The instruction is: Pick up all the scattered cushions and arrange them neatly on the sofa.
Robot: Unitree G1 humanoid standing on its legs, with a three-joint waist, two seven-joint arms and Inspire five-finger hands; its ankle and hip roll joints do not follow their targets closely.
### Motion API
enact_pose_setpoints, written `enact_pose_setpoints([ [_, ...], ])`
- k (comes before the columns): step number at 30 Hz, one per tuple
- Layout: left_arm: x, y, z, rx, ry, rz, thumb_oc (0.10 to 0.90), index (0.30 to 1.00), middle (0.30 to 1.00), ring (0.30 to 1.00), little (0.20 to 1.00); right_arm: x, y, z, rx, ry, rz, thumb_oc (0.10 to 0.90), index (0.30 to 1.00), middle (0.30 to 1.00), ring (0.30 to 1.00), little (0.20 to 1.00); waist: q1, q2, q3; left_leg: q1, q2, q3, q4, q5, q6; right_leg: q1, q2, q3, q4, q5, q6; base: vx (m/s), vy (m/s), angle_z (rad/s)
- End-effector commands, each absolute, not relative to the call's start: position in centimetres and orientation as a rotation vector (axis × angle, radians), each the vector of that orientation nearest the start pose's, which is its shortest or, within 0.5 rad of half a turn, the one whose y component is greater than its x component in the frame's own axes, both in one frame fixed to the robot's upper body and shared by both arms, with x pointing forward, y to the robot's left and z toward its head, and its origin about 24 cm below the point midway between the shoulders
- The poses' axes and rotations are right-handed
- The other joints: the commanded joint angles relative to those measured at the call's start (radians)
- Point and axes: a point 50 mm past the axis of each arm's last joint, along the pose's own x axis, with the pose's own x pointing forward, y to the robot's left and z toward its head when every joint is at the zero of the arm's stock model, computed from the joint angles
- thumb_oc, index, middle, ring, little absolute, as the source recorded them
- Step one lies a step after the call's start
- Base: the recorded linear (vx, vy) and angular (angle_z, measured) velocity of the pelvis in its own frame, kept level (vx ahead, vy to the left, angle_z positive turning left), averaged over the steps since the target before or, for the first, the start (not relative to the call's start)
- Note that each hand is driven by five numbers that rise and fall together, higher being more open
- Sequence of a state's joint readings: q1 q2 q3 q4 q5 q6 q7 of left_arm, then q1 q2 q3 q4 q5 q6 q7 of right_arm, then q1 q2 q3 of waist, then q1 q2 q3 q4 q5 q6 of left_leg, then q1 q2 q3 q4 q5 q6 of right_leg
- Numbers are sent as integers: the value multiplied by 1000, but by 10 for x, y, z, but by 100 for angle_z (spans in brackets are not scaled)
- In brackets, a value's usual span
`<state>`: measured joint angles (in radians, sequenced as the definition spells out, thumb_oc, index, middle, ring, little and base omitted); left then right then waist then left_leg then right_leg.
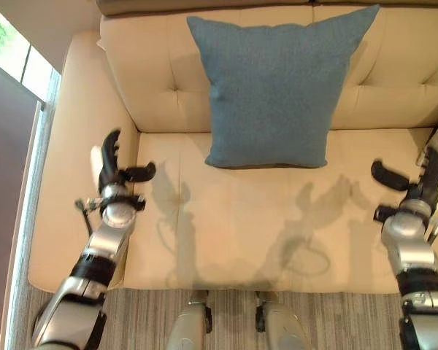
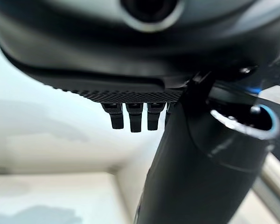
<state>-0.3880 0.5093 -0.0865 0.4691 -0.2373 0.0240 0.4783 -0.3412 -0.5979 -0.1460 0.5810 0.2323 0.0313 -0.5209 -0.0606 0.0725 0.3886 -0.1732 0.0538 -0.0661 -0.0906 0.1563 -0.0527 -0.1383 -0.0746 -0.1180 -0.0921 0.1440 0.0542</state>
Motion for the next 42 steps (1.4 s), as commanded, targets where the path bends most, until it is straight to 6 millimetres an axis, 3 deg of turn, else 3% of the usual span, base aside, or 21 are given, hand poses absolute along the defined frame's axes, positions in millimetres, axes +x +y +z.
enact_pose_setpoints([
  [1,260,289,9,274,225,522,800,900,900,900,900,236,-372,53,-389,147,-780,800,900,900,900,900,33,-11,-287,87,1,-17,3,-111,0,106,-11,15,113,-231,50,28,-106,2],
  [2,216,291,-36,255,419,527,800,900,900,900,900,219,-373,35,-417,227,-746,800,900,900,900,900,44,-2,-280,116,5,-23,16,-107,3,124,-9,12,165,-260,42,-13,-134,4],
  [3,195,287,-57,233,518,524,800,900,900,900,900,213,-375,27,-455,274,-736,800,900,900,900,900,54,4,-269,124,7,-28,18,-98,0,134,-7,9,185,-274,36,-101,-93,0],
  [5,168,274,-87,203,665,505,800,900,900,900,900,201,-379,11,-474,359,-749,800,900,900,900,900,62,15,-248,107,7,-44,13,-61,-16,142,-5,-12,188,-293,26,-267,-45,9],
  [6,155,267,-102,192,741,503,800,900,900,900,900,195,-379,-1,-428,403,-785,800,900,900,900,900,67,24,-236,78,11,-66,13,-8,-43,141,-6,-33,186,-305,19,-409,0,32],
  [7,153,262,-107,199,773,492,800,900,900,900,900,195,-378,-6,-403,421,-808,800,900,900,900,900,73,29,-228,40,12,-80,15,35,-61,128,-6,-46,187,-302,12,-488,16,51],
  [8,148,255,-116,221,823,469,800,900,900,900,900,189,-374,-20,-366,470,-840,800,900,900,900,900,74,20,-212,11,3,-81,17,37,-68,108,-16,-63,192,-300,3,-506,27,66],
  [12,110,238,-148,297,1055,433,800,900,900,900,900,162,-344,-73,-243,675,-854,800,900,900,900,900,51,-24,-219,53,38,-18,126,-108,-26,51,-75,-122,173,-231,15,-380,29,81],
  [13,111,238,-147,297,1054,433,800,900,900,900,900,162,-344,-73,-242,674,-853,800,900,900,900,900,50,-24,-220,49,37,-19,128,-107,-26,49,-75,-123,170,-227,15,-209,91,45],
  [18,30,222,-171,389,1394,387,800,900,900,900,900,133,-311,-112,-204,871,-800,800,900,900,900,900,25,-51,-243,206,55,-31,283,-223,-36,-5,-105,-115,187,-156,34,-178,230,35],
  [19,25,218,-172,392,1412,371,800,900,900,900,900,131,-307,-115,-176,882,-807,800,900,900,900,900,15,-54,-240,204,47,-35,273,-250,-24,-20,-119,-105,202,-144,46,-165,356,25],
  [21,26,211,-174,368,1409,318,800,900,900,900,900,131,-291,-123,-51,892,-810,800,900,900,900,900,17,-54,-228,245,36,-7,192,-332,1,-67,-140,-86,242,-122,69,-216,374,-8],
  [22,30,212,-174,410,1392,275,800,900,900,900,900,131,-284,-126,-17,906,-803,800,900,900,900,900,17,-61,-215,247,13,-10,170,-343,17,-89,-157,-77,246,-87,87,-273,390,-24],
  [25,43,223,-170,558,1337,227,800,900,900,900,900,124,-268,-137,44,974,-811,800,900,900,900,900,24,-72,-192,246,-25,1,116,-325,33,-88,-180,-82,184,-26,123,-245,276,-6],
  [27,53,229,-167,635,1292,179,800,900,900,900,900,122,-261,-140,48,991,-786,800,900,900,900,900,23,-64,-176,239,-34,15,87,-300,44,-104,-186,-89,178,-3,131,-321,260,-9],
  [30,67,246,-161,768,1247,132,800,900,900,900,900,123,-265,-139,-2,999,-771,800,900,900,900,900,29,-43,-161,186,-47,42,107,-277,67,-61,-172,-92,310,-86,102,-398,295,-34],
  [31,61,260,-158,828,1269,142,800,900,900,900,900,116,-273,-139,-47,1024,-774,800,900,900,900,900,44,-30,-177,156,-51,66,138,-274,87,-14,-159,-88,433,-158,83,-293,230,-59],
  [32,59,265,-156,834,1280,163,800,900,900,900,900,113,-275,-140,-63,1034,-772,800,900,900,900,900,53,-29,-188,149,-53,76,147,-277,91,6,-153,-87,458,-186,76,-226,165,-69],
  [35,57,275,-153,838,1301,215,800,900,900,900,900,115,-278,-139,-109,1046,-756,800,900,900,900,900,99,-57,-236,100,-73,125,195,-284,95,160,-113,-106,346,-255,75,-132,-26,-45],
  [36,64,273,-153,849,1276,213,800,900,900,900,900,115,-277,-139,-133,1046,-727,800,900,900,900,900,100,-71,-255,89,-78,134,195,-276,94,154,-87,-72,277,-262,71,-131,-119,-49],
  [42,84,252,-155,802,1200,174,800,900,900,900,900,108,-280,-140,-217,1083,-665,800,900,900,900,900,78,-73,-275,114,-61,146,145,-246,80,180,-50,-54,171,-246,61,-44,-81,-36],
])
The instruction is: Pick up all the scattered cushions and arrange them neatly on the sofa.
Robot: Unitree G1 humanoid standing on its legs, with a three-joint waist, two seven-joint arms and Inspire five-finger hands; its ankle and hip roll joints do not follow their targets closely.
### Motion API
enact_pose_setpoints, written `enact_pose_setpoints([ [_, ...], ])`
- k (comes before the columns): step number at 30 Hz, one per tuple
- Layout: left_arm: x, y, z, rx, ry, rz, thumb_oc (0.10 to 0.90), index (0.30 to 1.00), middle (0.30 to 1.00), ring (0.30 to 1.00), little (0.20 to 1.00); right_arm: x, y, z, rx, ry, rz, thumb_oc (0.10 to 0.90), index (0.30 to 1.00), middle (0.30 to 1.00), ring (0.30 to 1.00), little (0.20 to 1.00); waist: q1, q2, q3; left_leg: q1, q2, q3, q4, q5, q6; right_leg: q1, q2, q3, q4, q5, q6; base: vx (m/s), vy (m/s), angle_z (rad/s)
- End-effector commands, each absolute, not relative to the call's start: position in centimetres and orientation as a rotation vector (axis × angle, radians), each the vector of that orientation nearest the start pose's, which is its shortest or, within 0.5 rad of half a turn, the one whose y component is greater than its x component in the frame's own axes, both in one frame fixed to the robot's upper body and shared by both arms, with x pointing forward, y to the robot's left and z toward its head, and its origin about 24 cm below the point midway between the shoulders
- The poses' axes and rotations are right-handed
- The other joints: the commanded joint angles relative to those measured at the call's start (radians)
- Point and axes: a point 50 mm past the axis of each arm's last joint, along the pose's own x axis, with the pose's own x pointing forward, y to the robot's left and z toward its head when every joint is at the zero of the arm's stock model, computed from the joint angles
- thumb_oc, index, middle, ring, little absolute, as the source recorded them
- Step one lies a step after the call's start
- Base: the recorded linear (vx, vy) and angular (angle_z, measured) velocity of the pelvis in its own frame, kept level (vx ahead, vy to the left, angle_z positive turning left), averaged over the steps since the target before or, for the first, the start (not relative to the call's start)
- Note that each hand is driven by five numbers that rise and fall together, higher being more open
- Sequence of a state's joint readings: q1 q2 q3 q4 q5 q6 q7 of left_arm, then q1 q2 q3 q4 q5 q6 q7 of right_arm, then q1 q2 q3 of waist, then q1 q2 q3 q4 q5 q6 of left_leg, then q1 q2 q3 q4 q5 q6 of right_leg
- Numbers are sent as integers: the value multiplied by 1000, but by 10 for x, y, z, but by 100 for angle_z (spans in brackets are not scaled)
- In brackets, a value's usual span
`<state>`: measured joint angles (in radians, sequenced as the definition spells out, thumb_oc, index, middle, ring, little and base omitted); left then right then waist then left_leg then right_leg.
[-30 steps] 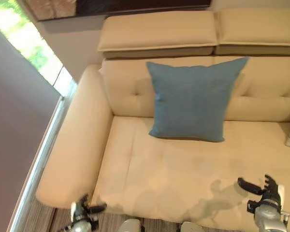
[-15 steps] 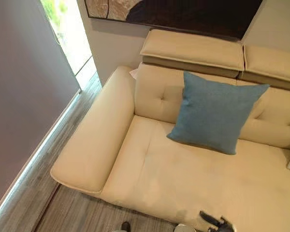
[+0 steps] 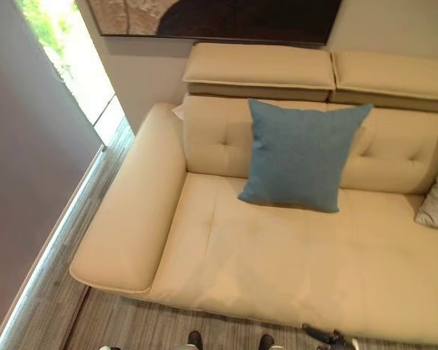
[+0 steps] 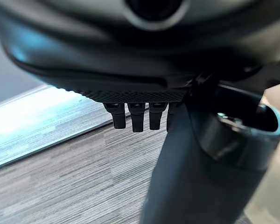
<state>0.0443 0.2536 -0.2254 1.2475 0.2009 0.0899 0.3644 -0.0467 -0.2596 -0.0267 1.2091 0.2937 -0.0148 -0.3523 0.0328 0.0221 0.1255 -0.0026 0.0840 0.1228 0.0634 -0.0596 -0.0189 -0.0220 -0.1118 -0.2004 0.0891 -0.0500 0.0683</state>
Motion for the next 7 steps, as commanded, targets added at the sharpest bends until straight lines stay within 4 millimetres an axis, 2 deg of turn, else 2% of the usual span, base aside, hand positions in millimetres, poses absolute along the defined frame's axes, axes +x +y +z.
enact_pose_setpoints([
  [1,91,246,-155,793,1176,156,800,900,900,900,900,106,-280,-141,-232,1097,-656,800,900,900,900,900,-20,-23,-14,-51,-88,-42,-22,-23,44,68,-8,25,-23,-51,46,-47,-78,1],
  [5,122,224,-151,678,1060,136,800,900,900,900,900,95,-277,-146,-211,1140,-669,800,900,900,900,900,-36,-28,-14,-36,-82,-53,-64,11,31,79,9,17,-54,-42,40,-62,-71,7],
  [7,130,216,-149,654,1020,103,800,900,900,900,900,86,-274,-149,-238,1180,-641,800,900,900,900,900,-39,-31,-14,-28,-80,-60,-92,30,24,83,16,9,-68,-37,39,-61,-65,9],
])
